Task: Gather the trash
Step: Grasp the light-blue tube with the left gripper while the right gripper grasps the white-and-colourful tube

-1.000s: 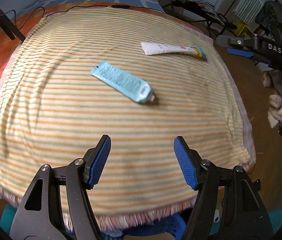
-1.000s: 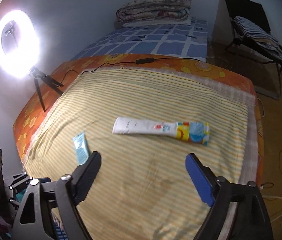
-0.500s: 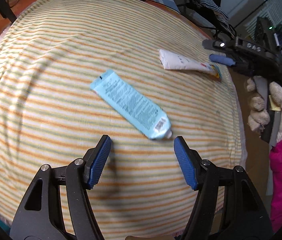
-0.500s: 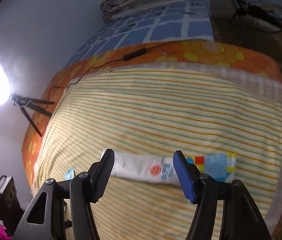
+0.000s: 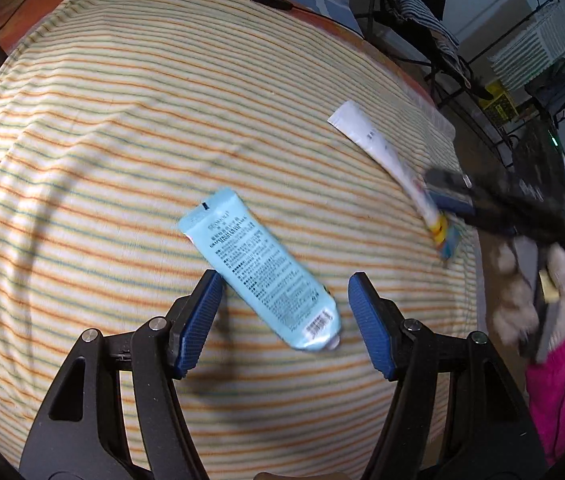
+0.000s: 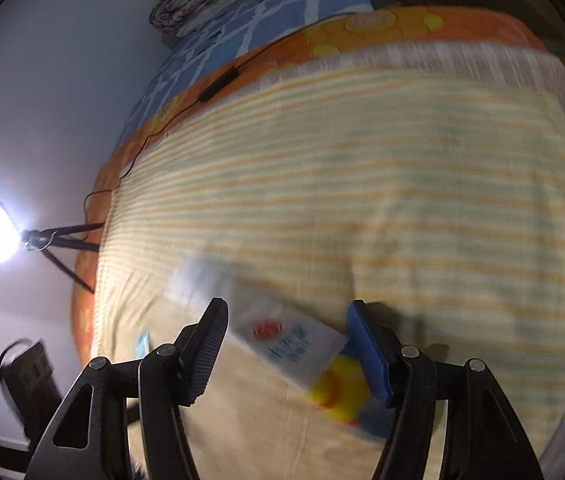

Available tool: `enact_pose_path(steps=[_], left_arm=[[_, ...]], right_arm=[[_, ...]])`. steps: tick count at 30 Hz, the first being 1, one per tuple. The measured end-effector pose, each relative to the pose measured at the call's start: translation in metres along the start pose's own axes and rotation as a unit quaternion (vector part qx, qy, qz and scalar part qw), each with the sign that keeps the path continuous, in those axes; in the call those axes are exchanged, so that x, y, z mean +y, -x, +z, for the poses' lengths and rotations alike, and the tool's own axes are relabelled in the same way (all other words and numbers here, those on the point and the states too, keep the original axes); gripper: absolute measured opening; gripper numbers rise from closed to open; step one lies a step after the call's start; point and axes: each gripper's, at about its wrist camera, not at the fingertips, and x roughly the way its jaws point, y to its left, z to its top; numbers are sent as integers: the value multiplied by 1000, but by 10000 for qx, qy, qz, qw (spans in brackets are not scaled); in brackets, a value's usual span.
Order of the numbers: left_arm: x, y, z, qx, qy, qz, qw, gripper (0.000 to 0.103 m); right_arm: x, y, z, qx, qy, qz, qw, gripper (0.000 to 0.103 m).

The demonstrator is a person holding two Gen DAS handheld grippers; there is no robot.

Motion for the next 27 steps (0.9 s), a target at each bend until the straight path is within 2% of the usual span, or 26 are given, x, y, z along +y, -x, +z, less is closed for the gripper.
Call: enact_pose_path(steps=[2, 4, 8, 10, 15, 18, 20, 21, 23, 27], left_arm=[[-4, -2, 1, -24, -66, 82, 9999, 68], [-11, -5, 3, -36, -197, 211, 9996, 67], [-31, -14, 4, -22, -676, 585, 9960, 67], [-40, -18, 1, 19, -867, 660, 9940, 56], [-48, -16, -13, 34, -1234, 927, 9880, 54], [-46, -15, -17, 5, -1233, 988, 9874, 54], [-44, -16, -15, -6, -1101, 971, 9892, 54], [-44, -16, -14, -11, -1037, 946, 9901, 54], [-42, -16, -9, -35, -875, 898, 9921, 45], [-38, -15, -5, -91, -628, 823, 9946, 38]], right_arm=[[1, 0, -11, 126, 36, 84, 9999, 65], [5, 0, -20, 142, 189, -47, 9997, 65], [20, 1, -27, -75, 725, -703, 9949, 64], [25, -1, -25, -142, 832, -856, 9927, 64], [36, -12, -18, -222, 1025, -1228, 9869, 64], [40, -16, -20, -265, 1185, -1486, 9814, 58], [41, -14, -24, -302, 1264, -1613, 9783, 47], [42, -13, -26, -316, 1282, -1632, 9777, 46], [45, -14, -28, -326, 1342, -1655, 9765, 37], [54, -12, -35, -379, 1492, -1707, 9732, 28]])
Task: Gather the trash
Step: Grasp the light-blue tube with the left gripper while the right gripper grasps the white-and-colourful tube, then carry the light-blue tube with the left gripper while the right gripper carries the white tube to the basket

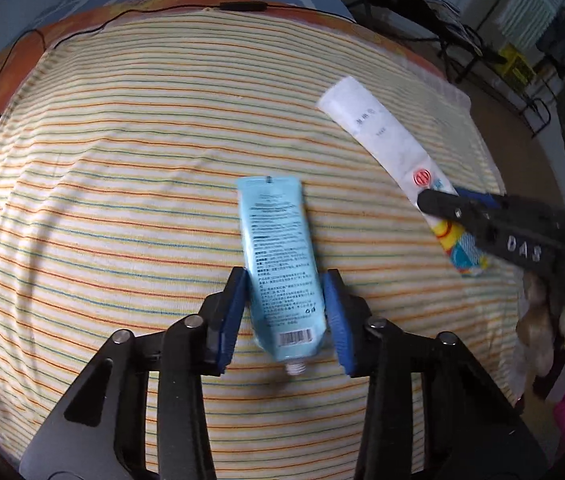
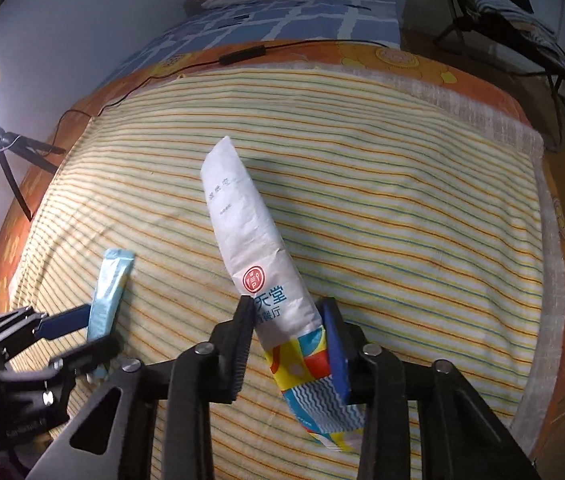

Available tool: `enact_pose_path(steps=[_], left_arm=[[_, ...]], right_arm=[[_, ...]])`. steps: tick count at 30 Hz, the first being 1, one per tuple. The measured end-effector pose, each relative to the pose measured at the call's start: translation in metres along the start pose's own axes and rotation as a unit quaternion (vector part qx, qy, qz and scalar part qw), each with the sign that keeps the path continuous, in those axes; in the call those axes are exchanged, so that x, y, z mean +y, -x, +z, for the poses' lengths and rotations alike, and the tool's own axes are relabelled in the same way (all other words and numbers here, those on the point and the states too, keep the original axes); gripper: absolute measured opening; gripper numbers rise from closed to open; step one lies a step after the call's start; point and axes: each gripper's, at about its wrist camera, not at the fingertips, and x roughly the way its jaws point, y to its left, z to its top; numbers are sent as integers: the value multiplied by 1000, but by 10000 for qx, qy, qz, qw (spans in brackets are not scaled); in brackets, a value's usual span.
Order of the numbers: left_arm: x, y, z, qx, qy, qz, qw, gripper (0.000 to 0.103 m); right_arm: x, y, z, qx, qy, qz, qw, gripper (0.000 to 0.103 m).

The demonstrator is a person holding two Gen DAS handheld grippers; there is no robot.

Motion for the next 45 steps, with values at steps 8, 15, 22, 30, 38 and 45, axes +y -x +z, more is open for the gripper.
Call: enact_pose_path(steps=[8, 15, 22, 30, 38, 45], left_arm=[[7, 11, -4, -156, -22, 8, 9999, 37], [14, 30, -11, -308, 36, -45, 9995, 37], [17, 70, -30, -525, -20, -106, 9986, 37], [20, 123, -59, -797, -116, -177, 9966, 37], [26, 170, -104, -1016, -140, -234, 9944, 37], [37, 194, -154, -1062, -184, -182, 9940, 37]], right_arm=[[4, 16, -11, -154, -20, 87, 9998, 8], [7, 38, -23, -293, -159, 350, 9988, 7], [23, 74, -40, -386, -255, 606, 9971, 7], [52, 137, -72, -610, -106, 830, 9946, 7], [88, 185, -118, -731, 21, 1036, 9919, 7], [122, 200, -167, -675, 162, 1174, 9907, 7]])
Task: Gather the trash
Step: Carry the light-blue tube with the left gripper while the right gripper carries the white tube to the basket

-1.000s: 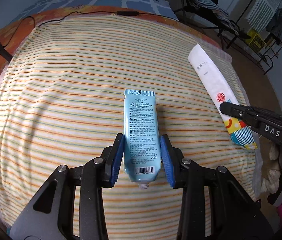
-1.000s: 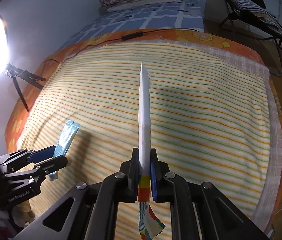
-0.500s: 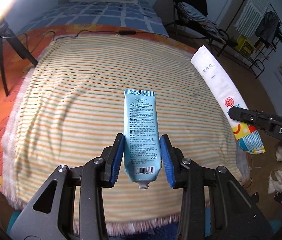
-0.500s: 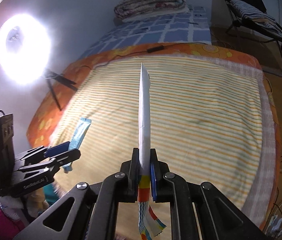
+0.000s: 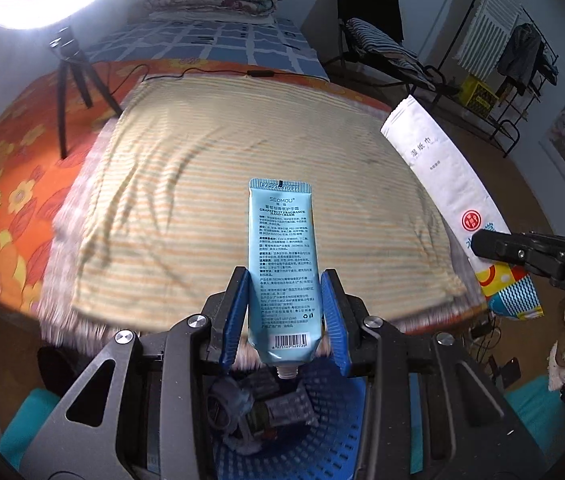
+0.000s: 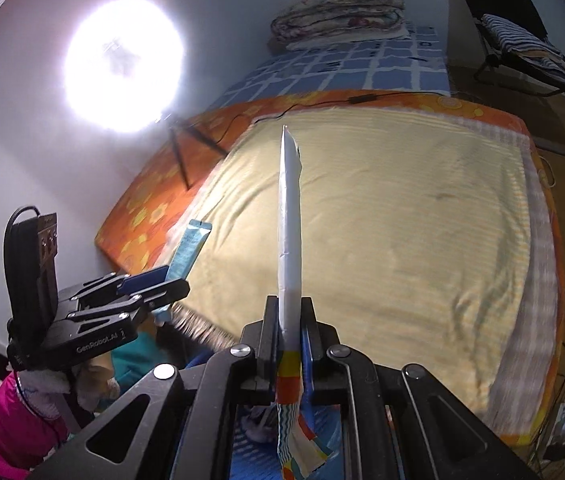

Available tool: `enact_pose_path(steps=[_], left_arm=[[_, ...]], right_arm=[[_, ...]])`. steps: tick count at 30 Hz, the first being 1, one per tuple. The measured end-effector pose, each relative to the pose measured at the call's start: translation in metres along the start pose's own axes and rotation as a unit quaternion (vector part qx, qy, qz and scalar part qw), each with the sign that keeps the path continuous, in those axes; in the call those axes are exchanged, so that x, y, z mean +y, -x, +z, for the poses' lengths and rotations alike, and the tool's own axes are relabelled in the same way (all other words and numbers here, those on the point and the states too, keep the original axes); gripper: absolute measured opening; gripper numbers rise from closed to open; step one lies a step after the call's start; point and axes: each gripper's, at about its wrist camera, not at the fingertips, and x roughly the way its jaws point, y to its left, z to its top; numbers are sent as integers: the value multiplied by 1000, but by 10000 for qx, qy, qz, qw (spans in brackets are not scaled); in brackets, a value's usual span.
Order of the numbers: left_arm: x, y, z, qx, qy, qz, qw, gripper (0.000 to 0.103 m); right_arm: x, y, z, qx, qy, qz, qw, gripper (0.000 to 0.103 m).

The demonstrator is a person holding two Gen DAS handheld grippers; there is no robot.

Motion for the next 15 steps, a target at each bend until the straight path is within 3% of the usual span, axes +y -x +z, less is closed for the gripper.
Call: enact_pose_path(steps=[15], left_arm=[[29, 5, -98, 429, 274, 93, 9987, 37]], right_arm=[[50, -28, -94, 497, 131, 314, 9982, 7]])
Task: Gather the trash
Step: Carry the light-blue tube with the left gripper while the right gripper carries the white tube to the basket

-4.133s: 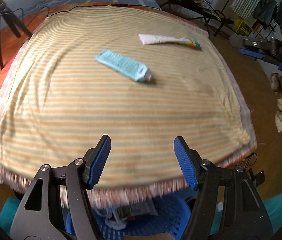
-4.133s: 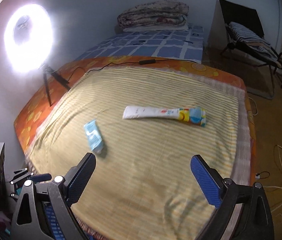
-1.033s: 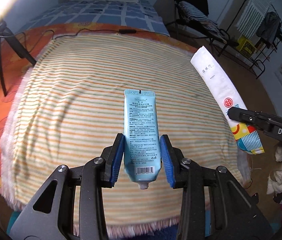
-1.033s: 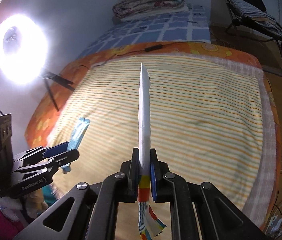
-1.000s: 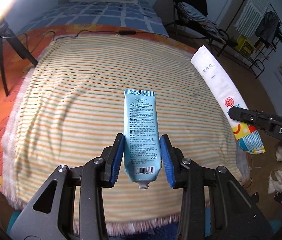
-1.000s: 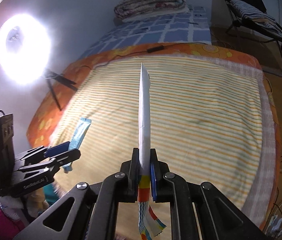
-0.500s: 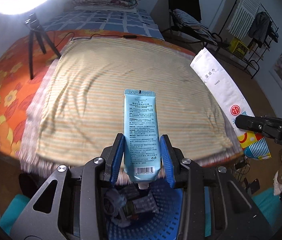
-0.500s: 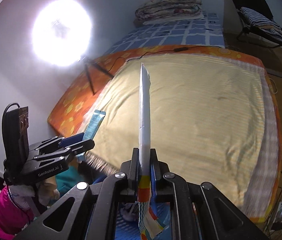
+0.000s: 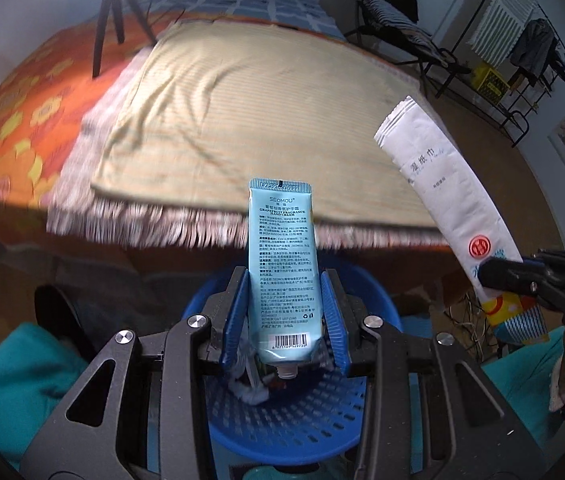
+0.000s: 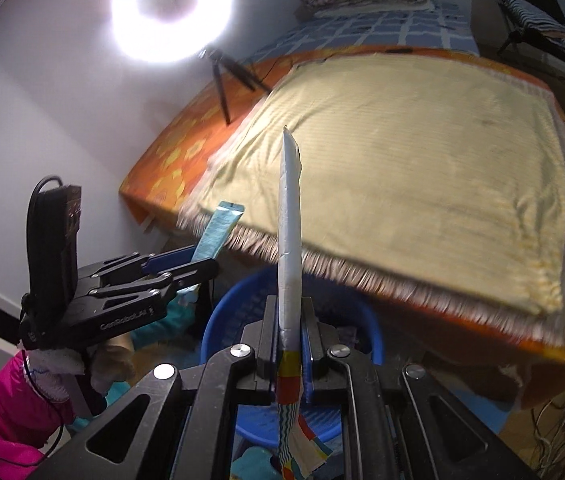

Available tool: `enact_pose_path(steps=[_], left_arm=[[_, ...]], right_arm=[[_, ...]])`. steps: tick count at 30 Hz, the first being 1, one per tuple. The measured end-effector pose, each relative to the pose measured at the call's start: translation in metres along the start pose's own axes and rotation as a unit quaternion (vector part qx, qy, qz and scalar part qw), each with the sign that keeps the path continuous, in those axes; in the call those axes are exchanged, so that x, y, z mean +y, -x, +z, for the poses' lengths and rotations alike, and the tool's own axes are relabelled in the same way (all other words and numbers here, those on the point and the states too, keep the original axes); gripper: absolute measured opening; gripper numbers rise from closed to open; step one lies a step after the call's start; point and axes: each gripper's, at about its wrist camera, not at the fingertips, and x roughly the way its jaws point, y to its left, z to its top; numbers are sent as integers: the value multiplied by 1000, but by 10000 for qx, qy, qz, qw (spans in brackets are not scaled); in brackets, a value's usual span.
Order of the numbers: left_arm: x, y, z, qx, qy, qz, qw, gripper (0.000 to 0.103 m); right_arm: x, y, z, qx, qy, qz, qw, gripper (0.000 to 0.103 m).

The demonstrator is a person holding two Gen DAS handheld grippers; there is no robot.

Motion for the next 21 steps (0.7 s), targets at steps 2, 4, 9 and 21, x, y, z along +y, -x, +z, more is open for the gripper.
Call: enact_pose_path(steps=[2, 4, 9, 21], left_arm=[[3, -4, -11, 49, 42, 38, 10000, 37], [6, -10, -21, 146, 92, 57, 9998, 37], [12, -26, -46, 397, 191, 99, 9990, 37], [20, -57, -70, 708, 314, 155, 9969, 37]], right_arm=[[3, -7, -11, 91, -6, 44, 9999, 7], [7, -12, -20, 177, 8, 59, 9998, 7], [8, -31, -39, 399, -7, 86, 9992, 7], [5, -75, -64, 775, -143, 63, 9969, 7]])
